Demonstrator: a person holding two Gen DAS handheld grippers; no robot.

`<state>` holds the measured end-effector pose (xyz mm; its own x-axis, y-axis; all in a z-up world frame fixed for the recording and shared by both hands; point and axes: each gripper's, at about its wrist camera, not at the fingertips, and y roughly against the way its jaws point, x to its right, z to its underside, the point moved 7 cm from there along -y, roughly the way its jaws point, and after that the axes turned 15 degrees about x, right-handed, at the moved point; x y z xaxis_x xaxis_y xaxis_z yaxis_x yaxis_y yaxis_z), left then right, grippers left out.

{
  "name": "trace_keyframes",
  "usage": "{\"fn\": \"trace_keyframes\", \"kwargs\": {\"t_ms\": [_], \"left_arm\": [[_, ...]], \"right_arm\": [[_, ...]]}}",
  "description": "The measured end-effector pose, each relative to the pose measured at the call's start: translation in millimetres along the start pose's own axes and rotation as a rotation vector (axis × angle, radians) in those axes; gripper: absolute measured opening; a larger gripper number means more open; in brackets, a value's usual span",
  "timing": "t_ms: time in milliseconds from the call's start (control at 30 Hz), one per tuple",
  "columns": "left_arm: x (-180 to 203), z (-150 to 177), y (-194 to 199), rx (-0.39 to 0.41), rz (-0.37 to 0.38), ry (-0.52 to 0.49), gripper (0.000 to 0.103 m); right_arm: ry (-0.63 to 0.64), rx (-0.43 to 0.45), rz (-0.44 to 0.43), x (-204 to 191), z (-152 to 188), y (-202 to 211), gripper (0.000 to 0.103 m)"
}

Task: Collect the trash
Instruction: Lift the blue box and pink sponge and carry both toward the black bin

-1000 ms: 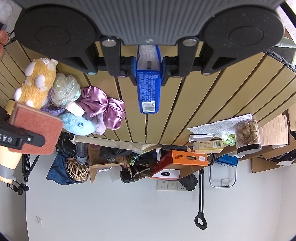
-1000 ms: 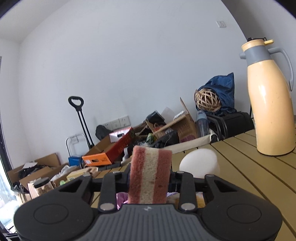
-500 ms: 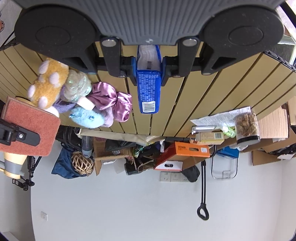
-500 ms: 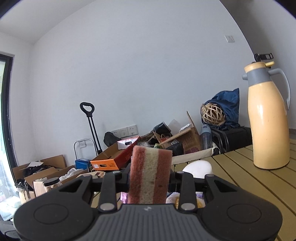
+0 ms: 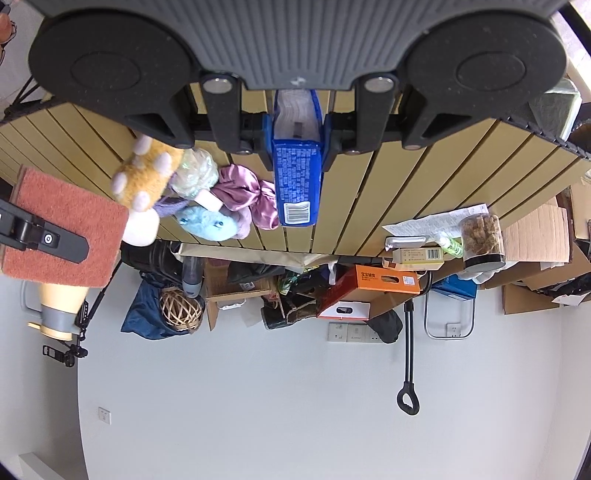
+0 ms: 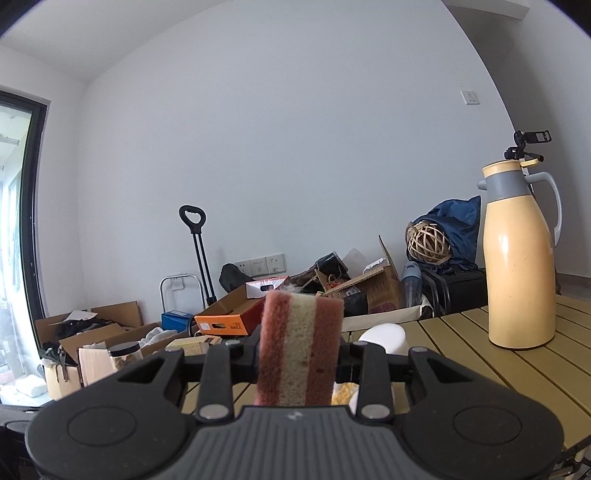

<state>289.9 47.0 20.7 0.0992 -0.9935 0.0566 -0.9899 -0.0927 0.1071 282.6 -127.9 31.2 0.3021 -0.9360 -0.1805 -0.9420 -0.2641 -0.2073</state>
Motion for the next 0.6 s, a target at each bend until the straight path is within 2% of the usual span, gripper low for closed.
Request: {"fn": "trace_keyframes", "kwargs": {"t_ms": [600], "left_arm": [[16,12,72,-0.032,0.041,-0.021,0.024]], "right_arm": [[0.029,-0.109,0.002,2,2,78,0.031]]}}
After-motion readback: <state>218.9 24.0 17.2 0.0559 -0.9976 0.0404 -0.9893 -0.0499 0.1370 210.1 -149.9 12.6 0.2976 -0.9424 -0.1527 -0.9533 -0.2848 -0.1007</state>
